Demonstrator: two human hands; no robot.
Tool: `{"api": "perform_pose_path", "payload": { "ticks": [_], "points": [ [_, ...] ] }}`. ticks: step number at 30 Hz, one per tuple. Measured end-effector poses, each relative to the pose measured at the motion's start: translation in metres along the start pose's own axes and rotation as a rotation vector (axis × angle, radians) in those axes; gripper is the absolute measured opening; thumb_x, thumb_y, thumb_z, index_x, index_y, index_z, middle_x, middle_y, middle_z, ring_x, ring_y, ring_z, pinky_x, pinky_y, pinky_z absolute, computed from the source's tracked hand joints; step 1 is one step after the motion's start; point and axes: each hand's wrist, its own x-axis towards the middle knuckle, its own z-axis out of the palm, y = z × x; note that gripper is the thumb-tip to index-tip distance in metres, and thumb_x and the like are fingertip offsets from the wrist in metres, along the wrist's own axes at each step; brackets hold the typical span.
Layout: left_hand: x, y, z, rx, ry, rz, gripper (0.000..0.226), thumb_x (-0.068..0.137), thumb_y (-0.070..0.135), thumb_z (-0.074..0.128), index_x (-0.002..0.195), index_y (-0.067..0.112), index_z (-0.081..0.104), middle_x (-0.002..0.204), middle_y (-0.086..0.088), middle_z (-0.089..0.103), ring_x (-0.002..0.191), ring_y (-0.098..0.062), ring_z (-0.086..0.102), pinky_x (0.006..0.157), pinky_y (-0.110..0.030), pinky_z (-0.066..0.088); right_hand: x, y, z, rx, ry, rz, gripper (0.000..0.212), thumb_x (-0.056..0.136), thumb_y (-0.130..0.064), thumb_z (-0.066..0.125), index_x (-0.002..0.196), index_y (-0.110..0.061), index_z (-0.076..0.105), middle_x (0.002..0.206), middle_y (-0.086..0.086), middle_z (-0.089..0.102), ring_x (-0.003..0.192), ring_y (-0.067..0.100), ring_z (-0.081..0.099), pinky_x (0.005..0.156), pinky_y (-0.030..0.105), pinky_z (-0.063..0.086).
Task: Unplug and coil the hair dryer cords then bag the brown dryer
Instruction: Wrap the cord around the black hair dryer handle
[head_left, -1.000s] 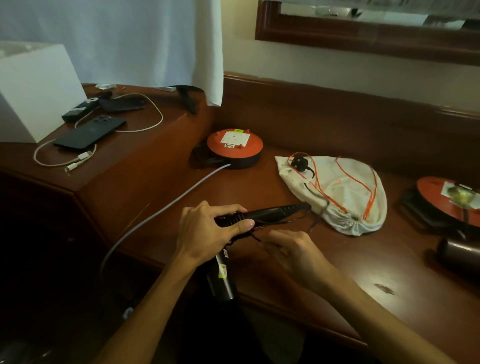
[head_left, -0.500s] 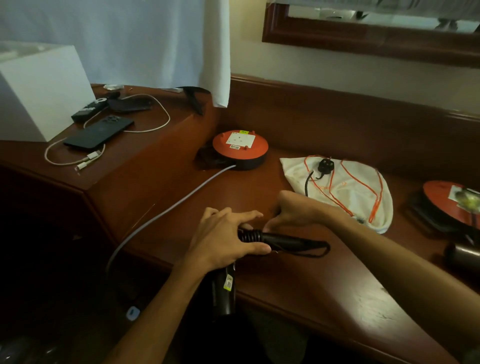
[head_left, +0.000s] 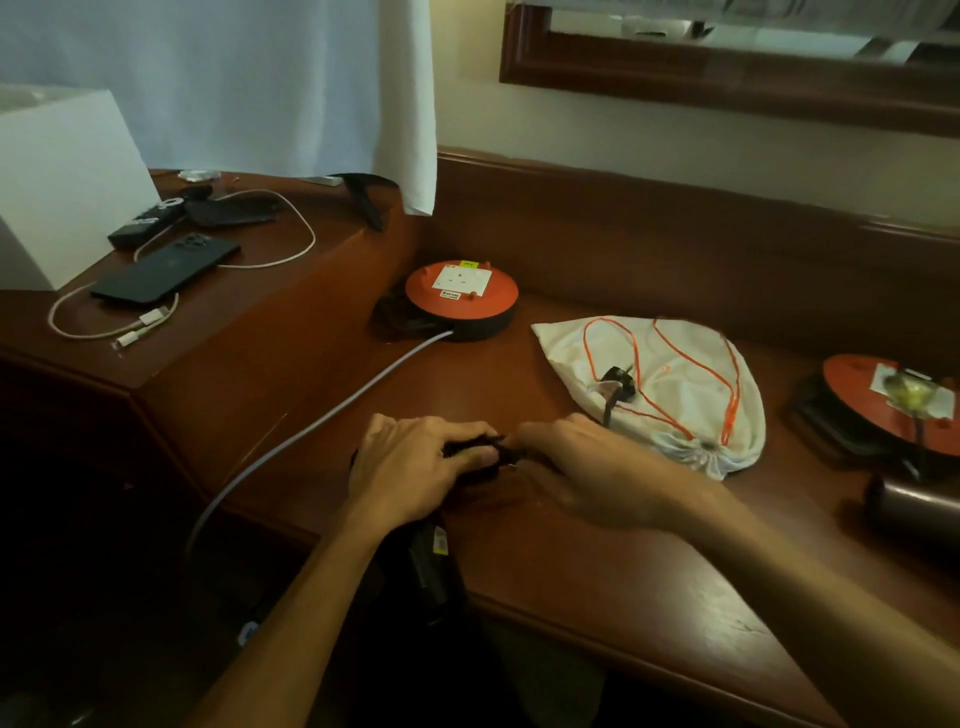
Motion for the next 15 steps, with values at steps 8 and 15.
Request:
{"api": "perform_pose_path", "payload": {
  "ticks": [8, 15],
  "points": [
    [-0.006, -0.011, -0.006, -0.171, 0.095, -0.105, 0.045, 0.077, 0.087, 0.047, 0.11, 0.062, 0.067, 0.105, 0.025, 0.074, 0.103, 0.0, 0.065, 0.095, -0.038, 0.047, -0.016, 0.033, 0.085, 0.078, 0.265, -0.117, 0.066, 0.096, -0.004, 0.052, 0.153, -0.034, 0.038, 0.093, -0.007, 0.067, 0.073, 0.009, 0.059, 0.064, 0.031, 0.048],
    [-0.012, -0.014, -0.008, -0.298, 0.054, -0.091, 0.054, 0.05, 0.094, 0.062, 0.097, 0.068, 0.066, 0.093, 0.038, 0.07, 0.093, 0.007, 0.065, 0.085, -0.023, 0.05, -0.002, 0.056, 0.091, 0.164, 0.309, -0.064, 0.015, 0.096, -0.019, 0.064, 0.106, -0.015, 0.075, 0.108, -0.005, 0.071, 0.096, 0.006, 0.063, 0.081, 0.025, 0.052]
  ]
}}
